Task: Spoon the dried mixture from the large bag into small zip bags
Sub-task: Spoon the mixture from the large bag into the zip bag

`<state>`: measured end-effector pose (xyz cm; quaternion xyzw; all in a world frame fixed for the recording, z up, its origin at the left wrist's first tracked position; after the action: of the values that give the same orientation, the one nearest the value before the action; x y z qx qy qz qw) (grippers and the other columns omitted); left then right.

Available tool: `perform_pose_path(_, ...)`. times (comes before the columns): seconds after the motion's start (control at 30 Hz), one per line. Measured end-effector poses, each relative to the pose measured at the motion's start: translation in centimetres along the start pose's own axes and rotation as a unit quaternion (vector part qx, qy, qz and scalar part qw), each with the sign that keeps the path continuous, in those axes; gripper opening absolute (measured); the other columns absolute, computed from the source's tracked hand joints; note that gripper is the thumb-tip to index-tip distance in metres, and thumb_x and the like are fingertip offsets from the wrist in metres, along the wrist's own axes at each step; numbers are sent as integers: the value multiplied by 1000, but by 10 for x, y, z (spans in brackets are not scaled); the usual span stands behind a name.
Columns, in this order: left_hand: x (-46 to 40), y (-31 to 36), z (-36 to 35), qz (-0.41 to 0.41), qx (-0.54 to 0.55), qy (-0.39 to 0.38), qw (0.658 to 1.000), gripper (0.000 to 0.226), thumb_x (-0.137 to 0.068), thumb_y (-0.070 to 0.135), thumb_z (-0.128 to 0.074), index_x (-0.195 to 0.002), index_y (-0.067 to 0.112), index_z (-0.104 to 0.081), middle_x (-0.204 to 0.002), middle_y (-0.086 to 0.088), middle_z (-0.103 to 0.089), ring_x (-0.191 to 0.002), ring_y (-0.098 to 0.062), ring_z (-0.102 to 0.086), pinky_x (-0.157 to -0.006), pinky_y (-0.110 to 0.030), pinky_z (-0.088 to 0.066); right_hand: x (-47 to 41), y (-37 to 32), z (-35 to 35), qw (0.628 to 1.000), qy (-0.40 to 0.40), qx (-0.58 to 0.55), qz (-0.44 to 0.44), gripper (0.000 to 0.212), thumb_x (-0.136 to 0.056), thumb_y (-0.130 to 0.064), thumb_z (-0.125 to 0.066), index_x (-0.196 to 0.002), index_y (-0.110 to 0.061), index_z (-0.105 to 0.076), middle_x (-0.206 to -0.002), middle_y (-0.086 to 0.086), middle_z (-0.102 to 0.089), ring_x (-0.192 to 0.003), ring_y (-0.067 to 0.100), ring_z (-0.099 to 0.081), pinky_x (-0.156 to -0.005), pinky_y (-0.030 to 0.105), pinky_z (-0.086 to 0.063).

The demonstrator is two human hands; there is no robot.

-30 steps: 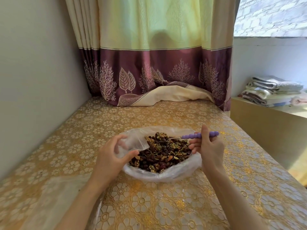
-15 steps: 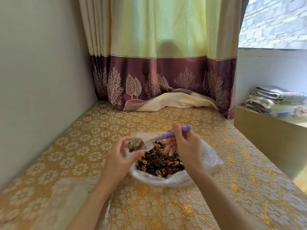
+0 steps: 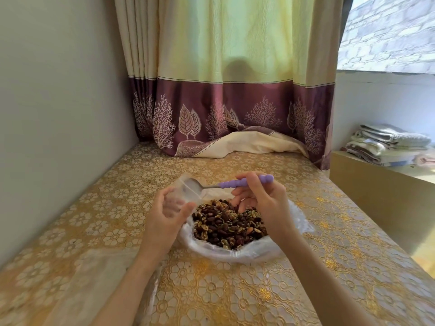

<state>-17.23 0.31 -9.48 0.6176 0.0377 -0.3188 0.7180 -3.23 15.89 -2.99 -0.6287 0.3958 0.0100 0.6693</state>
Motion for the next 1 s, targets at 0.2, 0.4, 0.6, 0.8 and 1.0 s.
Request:
perform_pose_path(0.2,0,0,1,10,26,-3,1000,100,-44,93,-49,-120,29,-44,-101,26,-52,-91,10,-52,-70,-6,-43,4,8,62,988,152,-11,-20,44,-97,-34,-46,-68,-13,-71,-80,16,-73,-52,16,-61,-46,20,-49)
perform_pose_path(0.4,-2,-10,3,29,39,-1,999,91,-49,89,-53,-120,31,-45,-112,27,-50,-106,9,-47,-88,-14,-37,19,17,117,943,260,209,-15,46,-95,-41,-46,-72,-8,-68,-64,4,-71,-47,11,-60,-46,23,-48)
perform_pose_path(0.6,-1,-9,-2,20,5,-13,1000,85,-51,90,-51,-115,35,-46,-109,28,-51,-102,9,-49,-82,-12,-38,32,26,140,913,291,287,-17,45,-97,-39,-44,-76,-10,-71,-64,-7,-68,-48,5,-59,-60,26,-50)
perform_pose_path(0.8,0,-7,-5,15,-12,-16,1000,79,-49,92,-49,-109,41,-45,-107,31,-50,-98,15,-46,-79,-11,-37,29,19,129,905,239,351,21,34,-97,-25,-46,-67,-33,-58,-63,3,-67,-52,23,-58,-55,35,-47)
perform_pose_path(1.0,1,-3,-5,7,-28,-12,1000,88,-47,94,-47,-113,35,-45,-104,32,-48,-95,16,-47,-76,-8,-36,28,30,130,924,230,306,-18,40,-99,-25,-46,-61,-30,-59,-62,4,-68,-53,19,-58,-59,38,-49)
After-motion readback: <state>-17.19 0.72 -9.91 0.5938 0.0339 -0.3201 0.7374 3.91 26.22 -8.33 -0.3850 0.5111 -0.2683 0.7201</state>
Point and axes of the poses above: each hand's wrist, its own x-axis away from the middle knuckle, its own z-axis out of the back of the hand, y = z × x, the point moved 10 cm from there along -x, towards the middle knuckle
